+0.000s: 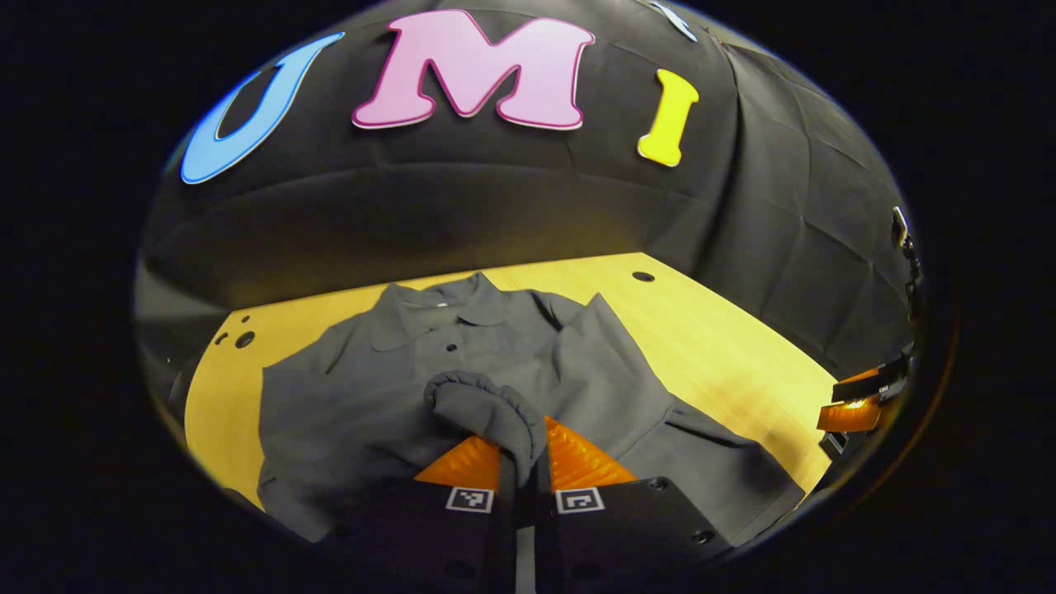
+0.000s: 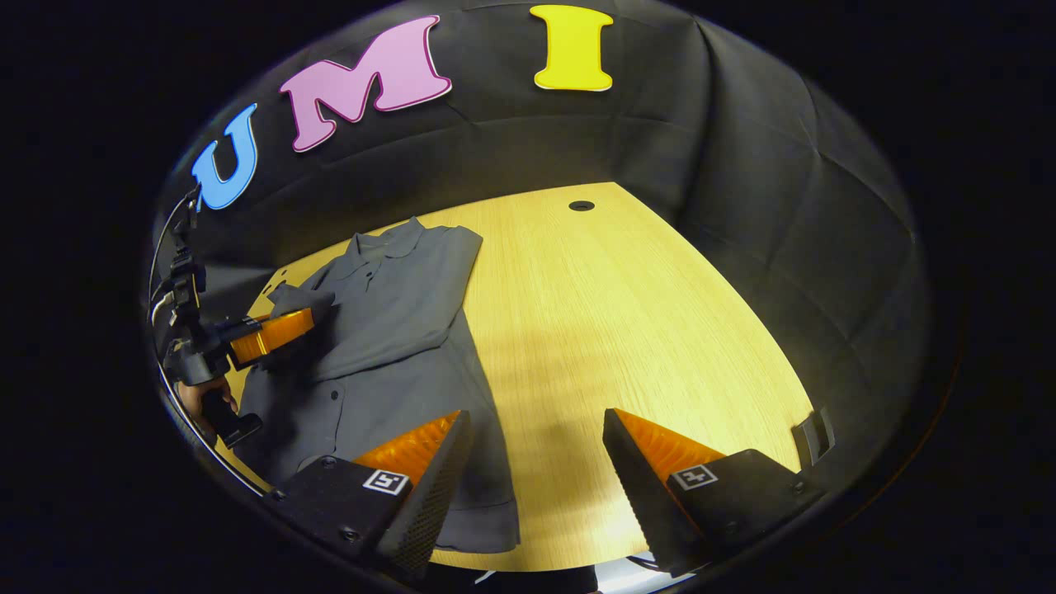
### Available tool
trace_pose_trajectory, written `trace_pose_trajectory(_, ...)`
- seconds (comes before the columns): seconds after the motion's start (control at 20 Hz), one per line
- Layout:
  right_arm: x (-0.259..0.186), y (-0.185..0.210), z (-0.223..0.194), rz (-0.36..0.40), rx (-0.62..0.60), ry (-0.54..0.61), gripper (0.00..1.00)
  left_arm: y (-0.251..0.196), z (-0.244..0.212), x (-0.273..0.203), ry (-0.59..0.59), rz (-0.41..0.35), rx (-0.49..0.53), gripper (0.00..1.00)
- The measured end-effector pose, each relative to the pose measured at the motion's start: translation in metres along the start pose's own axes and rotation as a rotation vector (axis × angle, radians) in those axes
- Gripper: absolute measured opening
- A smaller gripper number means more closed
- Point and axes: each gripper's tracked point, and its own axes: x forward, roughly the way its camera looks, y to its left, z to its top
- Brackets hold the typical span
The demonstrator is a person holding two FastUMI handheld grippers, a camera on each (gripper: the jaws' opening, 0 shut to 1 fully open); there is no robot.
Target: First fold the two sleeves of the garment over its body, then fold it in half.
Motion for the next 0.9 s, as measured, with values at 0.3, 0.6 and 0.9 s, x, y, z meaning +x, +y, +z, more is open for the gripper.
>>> trace_pose_trajectory(0.3,0.002,-0.013,-0.001,-0.010,0.004,0.008,0.99,-0.047,-0.020,0.012,0.055,-0.134,0.003,0.51)
trace_pose_trajectory(0.6,0.003,-0.011,0.001,0.002,-0.009,0.011,0.99,-0.090,-0.017,-0.010,0.043,-0.291,-0.055,0.69)
trace_pose_trajectory(0.9,-0.002,0.005,-0.016,0.042,-0.051,0.037,0.99,-0.069,-0.004,-0.068,-0.041,-0.236,-0.026,0.96)
